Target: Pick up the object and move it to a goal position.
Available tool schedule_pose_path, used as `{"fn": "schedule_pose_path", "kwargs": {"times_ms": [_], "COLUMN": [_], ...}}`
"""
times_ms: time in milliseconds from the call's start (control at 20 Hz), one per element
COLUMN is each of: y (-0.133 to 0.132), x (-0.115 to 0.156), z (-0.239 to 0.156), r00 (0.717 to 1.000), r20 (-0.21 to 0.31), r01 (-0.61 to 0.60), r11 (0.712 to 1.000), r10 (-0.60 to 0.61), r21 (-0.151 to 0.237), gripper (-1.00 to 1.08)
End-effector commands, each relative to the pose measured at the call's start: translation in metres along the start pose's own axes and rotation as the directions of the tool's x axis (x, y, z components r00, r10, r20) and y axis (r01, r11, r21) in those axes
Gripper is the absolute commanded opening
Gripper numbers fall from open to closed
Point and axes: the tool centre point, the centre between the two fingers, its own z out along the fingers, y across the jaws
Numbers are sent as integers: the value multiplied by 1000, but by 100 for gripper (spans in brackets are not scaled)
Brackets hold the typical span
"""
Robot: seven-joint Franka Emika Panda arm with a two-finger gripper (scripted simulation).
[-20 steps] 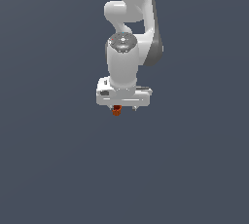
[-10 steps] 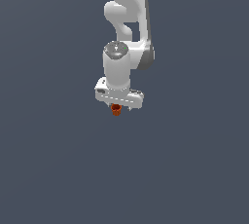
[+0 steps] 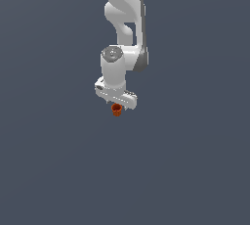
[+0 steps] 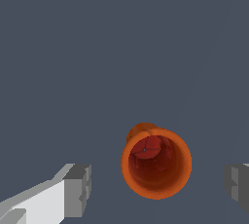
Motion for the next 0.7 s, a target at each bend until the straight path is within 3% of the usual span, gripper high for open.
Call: {"fn": "schedule_pose_path", "kwargs": {"times_ms": [0,650], "y": [4,6], "x": [-4,-5], "z": [4,31], "r00": [1000,1000], "r20": [-1,-1], "r01": [-25,-32], "r11": [1000,1000], "r10": [25,32], "r21": [0,0], "gripper": [100,100]}}
